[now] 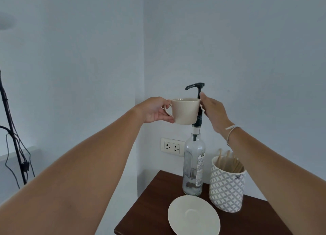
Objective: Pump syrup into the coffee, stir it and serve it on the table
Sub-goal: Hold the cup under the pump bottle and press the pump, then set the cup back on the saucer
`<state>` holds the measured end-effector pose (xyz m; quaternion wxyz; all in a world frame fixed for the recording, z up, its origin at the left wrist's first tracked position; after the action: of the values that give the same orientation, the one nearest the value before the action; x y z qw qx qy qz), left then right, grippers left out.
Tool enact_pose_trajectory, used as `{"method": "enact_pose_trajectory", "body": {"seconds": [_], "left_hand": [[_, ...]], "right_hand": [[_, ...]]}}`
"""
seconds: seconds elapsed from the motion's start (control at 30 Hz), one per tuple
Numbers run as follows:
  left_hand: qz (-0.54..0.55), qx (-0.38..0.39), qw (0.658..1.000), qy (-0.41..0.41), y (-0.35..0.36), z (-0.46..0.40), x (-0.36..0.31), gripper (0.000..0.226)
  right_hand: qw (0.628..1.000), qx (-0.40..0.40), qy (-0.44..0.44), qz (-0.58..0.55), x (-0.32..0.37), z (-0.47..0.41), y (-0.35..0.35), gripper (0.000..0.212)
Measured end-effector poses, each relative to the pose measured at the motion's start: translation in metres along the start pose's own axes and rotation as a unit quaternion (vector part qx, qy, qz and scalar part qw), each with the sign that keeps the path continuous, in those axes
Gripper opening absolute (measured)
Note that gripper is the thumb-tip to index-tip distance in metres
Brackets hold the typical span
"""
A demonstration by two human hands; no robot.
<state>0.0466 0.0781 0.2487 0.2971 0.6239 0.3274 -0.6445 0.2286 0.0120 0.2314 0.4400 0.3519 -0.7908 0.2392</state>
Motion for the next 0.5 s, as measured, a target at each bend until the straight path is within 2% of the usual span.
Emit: {"method": "enact_pose_trajectory", "body": {"seconds": [0.03,0.13,0.2,0.33,0.5], "left_hand": [[0.001,0.000,1.000,0.001,0.000,0.001,0.001,0.024],[-0.001,0.001,1.000,0.000,-0.001,0.006,0.004,0.024],[0.001,0.001,1.000,-0.001,-0.001,0.009,0.008,0.024],[0.005,0.008,1.000,-0.004,0.001,0.016,0.016,0.025],[0.005,0.016,1.000,-0.010,0.006,0.025,0.029,0.024]], "right_hand": [[1.000,0.009,-0.009,-0.003,-0.002,0.009,-0.001,0.044],[0.999,0.029,-0.026,-0.026,-0.006,0.033,-0.005,0.029],[0.999,0.026,-0.032,-0.035,-0.007,0.044,-0.007,0.032],[0.995,0.076,-0.028,-0.065,-0.014,0.059,-0.005,0.015],[0.991,0.101,-0.023,-0.089,-0.025,0.075,-0.005,0.017]]}}
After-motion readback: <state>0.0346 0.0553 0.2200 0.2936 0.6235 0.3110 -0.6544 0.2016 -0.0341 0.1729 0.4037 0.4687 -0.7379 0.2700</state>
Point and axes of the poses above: each hand's wrist, its own z-axis away from the middle knuckle, its own y-axis out of the palm, x = y × z, the point moved 3 cm from there along -z, towards the middle knuckle, and after that the axes turned 3 degrees about -y, right-handed, at the moved point
